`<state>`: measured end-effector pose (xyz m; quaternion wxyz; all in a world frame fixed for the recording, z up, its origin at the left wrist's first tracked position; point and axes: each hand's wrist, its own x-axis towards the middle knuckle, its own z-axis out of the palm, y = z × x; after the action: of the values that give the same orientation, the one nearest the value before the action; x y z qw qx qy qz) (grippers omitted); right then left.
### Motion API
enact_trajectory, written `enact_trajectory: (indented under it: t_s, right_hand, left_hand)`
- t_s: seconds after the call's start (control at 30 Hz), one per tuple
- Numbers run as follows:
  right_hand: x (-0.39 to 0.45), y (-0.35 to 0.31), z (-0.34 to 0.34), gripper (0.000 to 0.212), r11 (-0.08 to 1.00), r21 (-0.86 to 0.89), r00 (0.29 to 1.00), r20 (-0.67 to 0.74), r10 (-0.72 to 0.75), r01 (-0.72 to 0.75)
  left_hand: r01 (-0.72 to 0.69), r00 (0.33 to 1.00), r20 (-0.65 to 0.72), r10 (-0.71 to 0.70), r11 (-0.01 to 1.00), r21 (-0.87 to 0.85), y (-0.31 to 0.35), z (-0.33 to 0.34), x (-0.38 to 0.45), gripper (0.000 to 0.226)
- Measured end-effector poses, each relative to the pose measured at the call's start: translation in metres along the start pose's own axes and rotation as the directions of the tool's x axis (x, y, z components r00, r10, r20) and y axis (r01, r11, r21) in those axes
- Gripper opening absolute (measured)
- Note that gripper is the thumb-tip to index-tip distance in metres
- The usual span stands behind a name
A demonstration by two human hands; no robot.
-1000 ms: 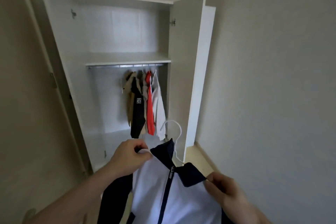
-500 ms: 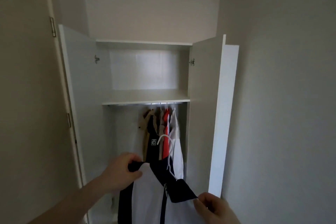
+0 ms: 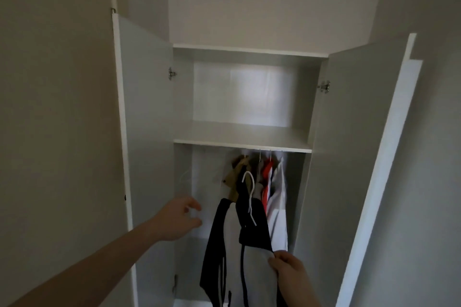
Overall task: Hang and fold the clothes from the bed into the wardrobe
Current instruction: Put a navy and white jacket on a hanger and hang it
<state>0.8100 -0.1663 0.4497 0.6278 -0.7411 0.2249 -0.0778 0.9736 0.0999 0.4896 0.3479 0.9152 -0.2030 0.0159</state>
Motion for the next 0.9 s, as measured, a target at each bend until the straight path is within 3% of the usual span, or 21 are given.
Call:
enact_trajectory:
  t_s: [0.37, 0.63, 0.9]
  right_hand:
    - [0.175, -0.021, 0.086, 0.019, 0.993, 0.092, 0.995, -0.049, 0.084, -0.079]
    - [0.291, -0.026, 0.116, 0.017, 0.98, 0.138, 0.99, -0.008, 0.144, -0.142]
    - [0.391, -0.027, 0.132, 0.016, 0.975, 0.15, 0.983, 0.106, 0.15, -0.165]
  left_hand:
    - [0.106, 0.994, 0.06, -0.096, 0.975, -0.195, -0.079, 0.036, 0.196, 0.025]
    - [0.268, 0.96, 0.125, -0.251, 0.953, -0.144, -0.129, 0.091, 0.317, 0.027]
    - [0.389, 0.917, 0.141, -0.372, 0.913, -0.124, -0.165, 0.133, 0.394, 0.044]
